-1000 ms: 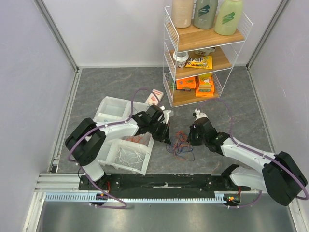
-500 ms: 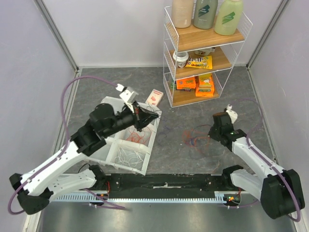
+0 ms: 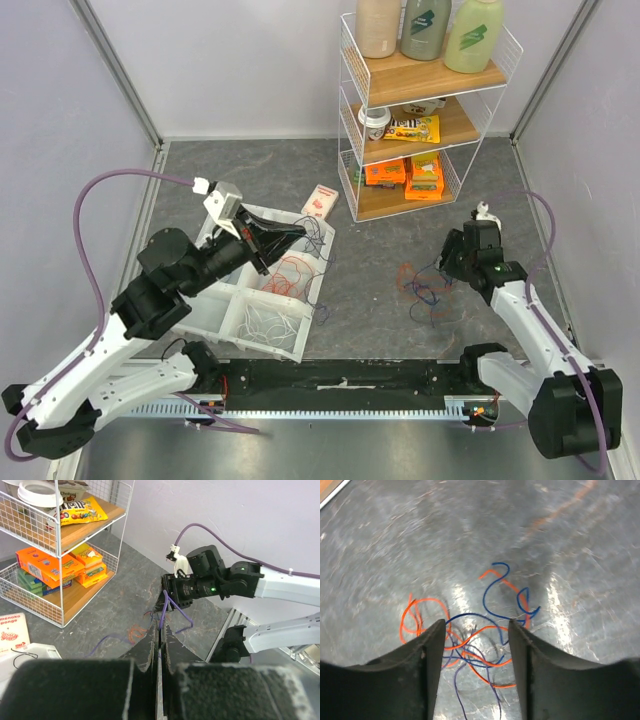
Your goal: Untangle the cables
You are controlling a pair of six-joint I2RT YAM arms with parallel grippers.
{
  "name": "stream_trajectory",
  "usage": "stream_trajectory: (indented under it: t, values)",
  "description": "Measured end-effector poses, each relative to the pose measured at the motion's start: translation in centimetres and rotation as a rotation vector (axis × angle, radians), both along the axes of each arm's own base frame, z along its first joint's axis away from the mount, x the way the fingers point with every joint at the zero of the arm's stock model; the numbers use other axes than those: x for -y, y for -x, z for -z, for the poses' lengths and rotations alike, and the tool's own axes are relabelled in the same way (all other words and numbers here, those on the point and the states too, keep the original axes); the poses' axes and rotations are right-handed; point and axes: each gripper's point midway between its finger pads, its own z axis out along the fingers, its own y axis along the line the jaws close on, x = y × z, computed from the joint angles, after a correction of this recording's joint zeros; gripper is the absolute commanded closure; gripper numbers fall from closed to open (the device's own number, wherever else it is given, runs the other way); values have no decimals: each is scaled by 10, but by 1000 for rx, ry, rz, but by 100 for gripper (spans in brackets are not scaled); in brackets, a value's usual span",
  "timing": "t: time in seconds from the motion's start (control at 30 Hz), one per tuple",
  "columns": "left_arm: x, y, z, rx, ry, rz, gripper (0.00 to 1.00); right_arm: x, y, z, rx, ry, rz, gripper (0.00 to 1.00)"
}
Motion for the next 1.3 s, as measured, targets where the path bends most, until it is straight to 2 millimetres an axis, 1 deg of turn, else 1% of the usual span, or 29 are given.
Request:
stream_trajectory:
  t: [0.1,0.17,0.27,0.33,0.37,0.4,0.47,0.5,0.53,0.6,0.67,0.73,0.83,0.93,1.03,1.13,1.23,1.3]
  values:
    - [2,-4,-1,-5,-5,-8,98,-25,0,-14,55,-41,-153,17]
    - [4,-6,-5,-9,-10,-9,98,-49,3,-30,122,-65,-285,9]
    - [5,-8,-14,-10,-9,-16,98,-99,13,-59,249,-122,-542,6]
    - [5,-9,-23,-6,-3,-24,98,-142,29,-73,308,-187,-752,6]
    - [4,-10,-28,-2,4,-28,98,-167,42,-80,336,-221,-875,5]
    - [3,-10,-31,1,9,-30,98,-187,54,-83,350,-249,-970,6]
    - [2,-9,-38,6,20,-31,98,-216,73,-82,351,-279,-1095,9]
    - [1,-8,-41,7,25,-31,98,-225,78,-80,345,-286,-1121,12]
    - [1,-7,-44,9,31,-30,98,-229,77,-76,335,-284,-1115,14]
    - [0,-6,-50,12,43,-29,98,-230,65,-64,300,-267,-1045,19]
    - [-2,-4,-56,15,56,-26,98,-231,56,-50,258,-261,-985,21]
    - [-3,-2,-61,16,69,-22,98,-234,51,-40,236,-278,-945,23]
    - [-1,-1,-67,14,81,-10,98,-235,50,-33,229,-311,-906,28]
    - [2,2,-77,21,93,11,98,-235,47,-34,233,-333,-865,34]
    - [5,4,-79,19,97,32,98,-235,41,-37,238,-358,-829,35]
    - [9,7,-77,11,93,56,98,-236,35,-31,202,-378,-817,29]
    - [11,12,-77,14,91,87,98,-248,34,-23,137,-412,-867,27]
    - [12,16,-78,18,91,110,98,-257,37,-17,95,-440,-918,29]
